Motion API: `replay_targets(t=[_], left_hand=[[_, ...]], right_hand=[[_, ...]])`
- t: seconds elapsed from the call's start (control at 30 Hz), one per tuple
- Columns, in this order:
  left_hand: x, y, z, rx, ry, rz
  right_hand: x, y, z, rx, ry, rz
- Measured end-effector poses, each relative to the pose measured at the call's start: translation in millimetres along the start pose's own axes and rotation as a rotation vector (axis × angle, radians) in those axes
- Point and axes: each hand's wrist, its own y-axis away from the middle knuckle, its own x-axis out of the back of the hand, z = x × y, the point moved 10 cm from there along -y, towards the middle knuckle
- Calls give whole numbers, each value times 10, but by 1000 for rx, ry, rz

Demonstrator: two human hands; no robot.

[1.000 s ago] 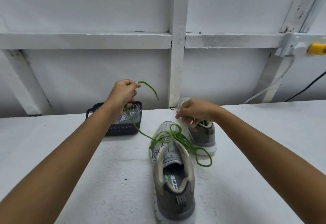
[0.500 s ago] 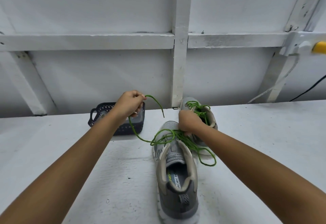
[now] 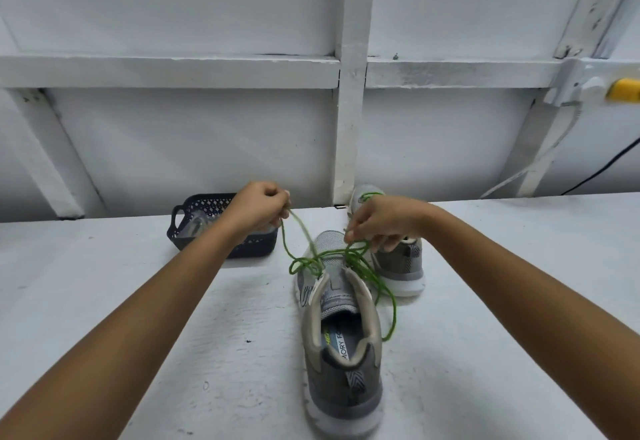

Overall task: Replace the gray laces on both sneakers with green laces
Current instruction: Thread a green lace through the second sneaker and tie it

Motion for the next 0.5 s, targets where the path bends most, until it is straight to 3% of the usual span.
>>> replay_targets(t=[0.17, 0.4, 0.5], left_hand=[[-144, 44, 39, 4, 107, -90], [-101, -13, 3, 25, 200, -43], [-37, -40, 13, 49, 277, -2]], right_hand=[[-402, -77, 172, -62, 38, -132], [-288, -210, 160, -54, -102, 52], [122, -216, -45, 53, -285, 274]])
